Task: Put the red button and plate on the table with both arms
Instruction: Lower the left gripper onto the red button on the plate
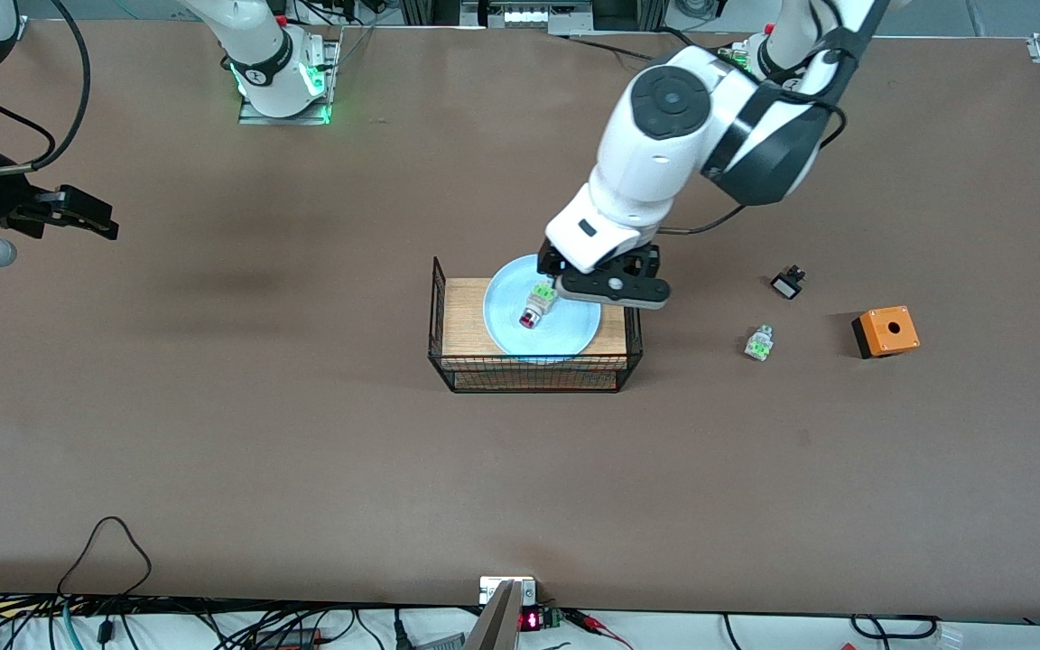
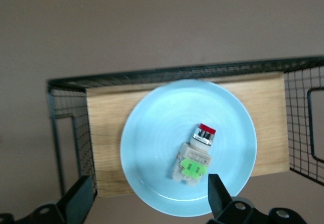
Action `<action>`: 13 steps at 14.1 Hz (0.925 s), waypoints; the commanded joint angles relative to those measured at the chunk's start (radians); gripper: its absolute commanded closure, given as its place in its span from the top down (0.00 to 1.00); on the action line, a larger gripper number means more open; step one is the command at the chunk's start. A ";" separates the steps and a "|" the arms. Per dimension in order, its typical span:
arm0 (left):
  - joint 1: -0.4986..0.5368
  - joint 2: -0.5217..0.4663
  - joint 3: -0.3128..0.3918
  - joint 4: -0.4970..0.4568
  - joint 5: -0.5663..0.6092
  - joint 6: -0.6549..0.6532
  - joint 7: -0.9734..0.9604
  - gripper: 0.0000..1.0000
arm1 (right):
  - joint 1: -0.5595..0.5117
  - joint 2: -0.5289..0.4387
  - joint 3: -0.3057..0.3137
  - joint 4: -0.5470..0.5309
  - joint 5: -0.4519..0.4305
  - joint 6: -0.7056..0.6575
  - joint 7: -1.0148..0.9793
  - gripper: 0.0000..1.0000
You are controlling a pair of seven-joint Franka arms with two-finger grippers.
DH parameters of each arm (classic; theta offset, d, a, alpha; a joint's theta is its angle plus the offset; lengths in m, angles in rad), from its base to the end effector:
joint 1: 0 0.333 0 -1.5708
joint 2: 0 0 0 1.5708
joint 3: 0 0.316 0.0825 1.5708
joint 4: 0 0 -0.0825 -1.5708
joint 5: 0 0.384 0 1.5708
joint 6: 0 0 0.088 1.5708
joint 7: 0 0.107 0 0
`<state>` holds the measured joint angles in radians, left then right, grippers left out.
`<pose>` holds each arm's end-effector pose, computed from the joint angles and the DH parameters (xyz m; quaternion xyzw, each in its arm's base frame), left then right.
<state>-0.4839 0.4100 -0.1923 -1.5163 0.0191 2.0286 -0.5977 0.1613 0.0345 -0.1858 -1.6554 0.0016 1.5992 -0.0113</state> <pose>0.5490 -0.4149 0.4404 0.9975 -0.0331 0.0269 0.0558 0.5621 -0.0120 0.5681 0.9990 -0.0067 -0.0451 0.0016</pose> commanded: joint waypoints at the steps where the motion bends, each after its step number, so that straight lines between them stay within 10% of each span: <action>1: -0.042 0.085 0.011 0.054 0.016 0.008 0.021 1.00 | -0.002 -0.002 0.000 0.003 -0.011 -0.005 -0.001 1.00; 13: -0.096 0.176 0.014 0.077 0.025 0.084 0.026 1.00 | -0.003 0.002 -0.001 0.003 -0.011 -0.004 0.005 1.00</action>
<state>-0.5700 0.5616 -0.1885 -1.4704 0.0211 2.1129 -0.5885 0.1598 0.0347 -0.1873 -1.6555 0.0016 1.5992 -0.0109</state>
